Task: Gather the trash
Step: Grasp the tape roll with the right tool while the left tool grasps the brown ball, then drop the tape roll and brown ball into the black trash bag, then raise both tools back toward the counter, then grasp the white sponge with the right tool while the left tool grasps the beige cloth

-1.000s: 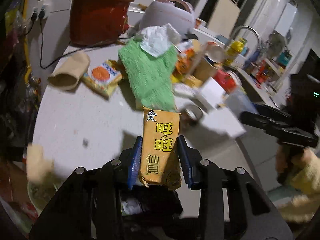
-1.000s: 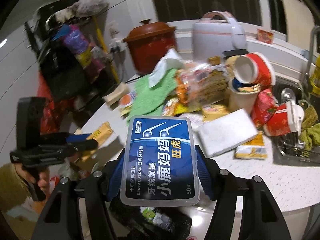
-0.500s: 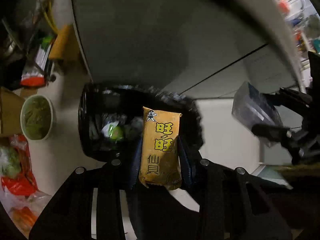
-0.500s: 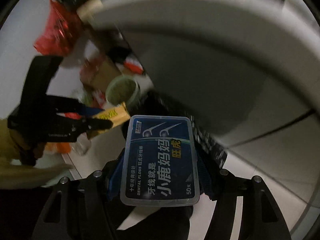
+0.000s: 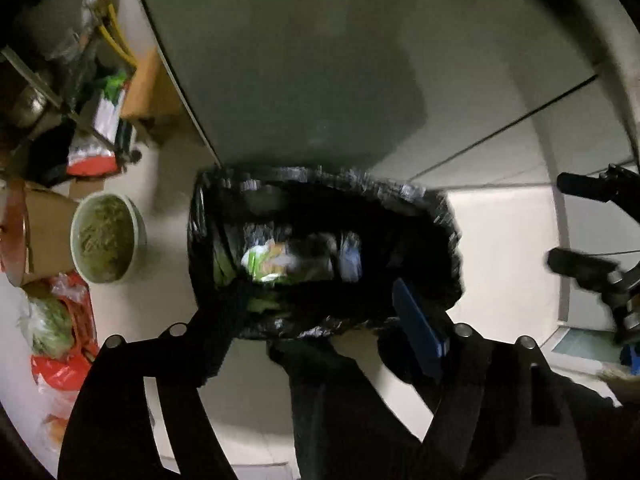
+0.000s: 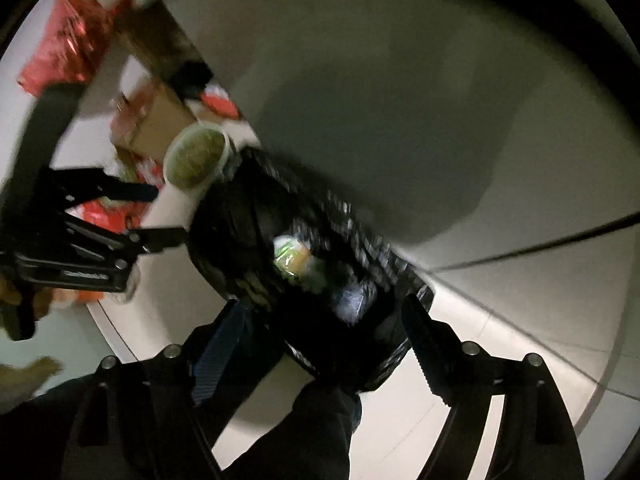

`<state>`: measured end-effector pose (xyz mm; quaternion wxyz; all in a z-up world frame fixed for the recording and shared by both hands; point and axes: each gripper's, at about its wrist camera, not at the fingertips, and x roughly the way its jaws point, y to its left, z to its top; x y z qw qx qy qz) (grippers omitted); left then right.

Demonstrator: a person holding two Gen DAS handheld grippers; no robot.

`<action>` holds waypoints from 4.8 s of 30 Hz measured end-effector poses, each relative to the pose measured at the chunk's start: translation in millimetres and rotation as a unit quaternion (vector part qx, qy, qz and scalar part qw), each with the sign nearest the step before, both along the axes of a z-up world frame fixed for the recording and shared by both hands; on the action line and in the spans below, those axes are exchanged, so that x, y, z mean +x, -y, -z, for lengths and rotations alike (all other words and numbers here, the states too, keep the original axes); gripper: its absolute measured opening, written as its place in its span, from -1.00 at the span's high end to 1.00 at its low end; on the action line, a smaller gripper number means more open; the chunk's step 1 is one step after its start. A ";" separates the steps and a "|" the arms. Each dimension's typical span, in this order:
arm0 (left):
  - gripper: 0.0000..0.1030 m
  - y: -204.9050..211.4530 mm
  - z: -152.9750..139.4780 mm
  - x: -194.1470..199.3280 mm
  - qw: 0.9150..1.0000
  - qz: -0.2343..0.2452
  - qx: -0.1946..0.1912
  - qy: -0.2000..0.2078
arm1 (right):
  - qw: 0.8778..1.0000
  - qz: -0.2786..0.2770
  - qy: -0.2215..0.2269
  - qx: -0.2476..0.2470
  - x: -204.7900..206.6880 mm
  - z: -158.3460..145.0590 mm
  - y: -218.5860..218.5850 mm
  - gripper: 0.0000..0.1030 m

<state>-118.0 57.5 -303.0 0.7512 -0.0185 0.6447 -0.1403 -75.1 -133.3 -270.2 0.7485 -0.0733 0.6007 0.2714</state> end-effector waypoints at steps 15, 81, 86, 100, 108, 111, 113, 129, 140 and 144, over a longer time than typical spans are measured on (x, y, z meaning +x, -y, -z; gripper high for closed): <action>-0.67 45.0 -194.6 35.4 0.965 0.007 -0.082 0.250 | 0.959 0.058 0.275 0.025 79.7 -150.3 58.8 -0.55; 0.26 14.7 -53.6 -5.3 0.996 0.009 0.051 0.075 | 0.995 -0.040 0.012 0.087 -7.9 -29.3 -12.9 0.04; 0.26 10.5 38.9 4.4 0.998 0.007 0.058 0.018 | 0.998 -0.033 -0.050 0.031 -3.0 66.0 -36.8 0.04; -0.46 10.0 148.2 14.6 0.990 0.012 0.130 -0.053 | 0.994 -0.001 -0.082 -0.074 8.4 187.4 -49.8 -0.47; -0.52 8.1 129.1 19.7 0.990 0.007 0.134 -0.042 | 0.996 0.025 -0.067 -0.052 22.1 155.4 -29.7 -0.48; -0.52 11.7 103.4 18.7 0.992 0.018 0.126 -0.022 | 0.998 0.028 -0.047 -0.029 19.2 118.1 -25.4 -0.48; -0.52 15.0 77.5 14.7 0.994 0.030 0.108 -0.003 | 0.999 0.023 -0.026 -0.007 14.9 78.5 -20.7 -0.48; -0.67 46.7 -144.4 3.8 0.982 0.035 -0.022 0.186 | 0.936 0.187 0.291 0.068 69.8 -188.8 96.8 -0.85; -0.67 56.9 -155.0 11.1 0.982 0.024 -0.008 0.189 | 0.904 0.371 0.159 0.144 127.4 -139.6 135.1 -0.85; -0.67 53.5 -157.3 11.7 0.982 0.023 -0.009 0.188 | 0.880 0.419 0.132 0.181 145.0 -120.1 138.4 -0.85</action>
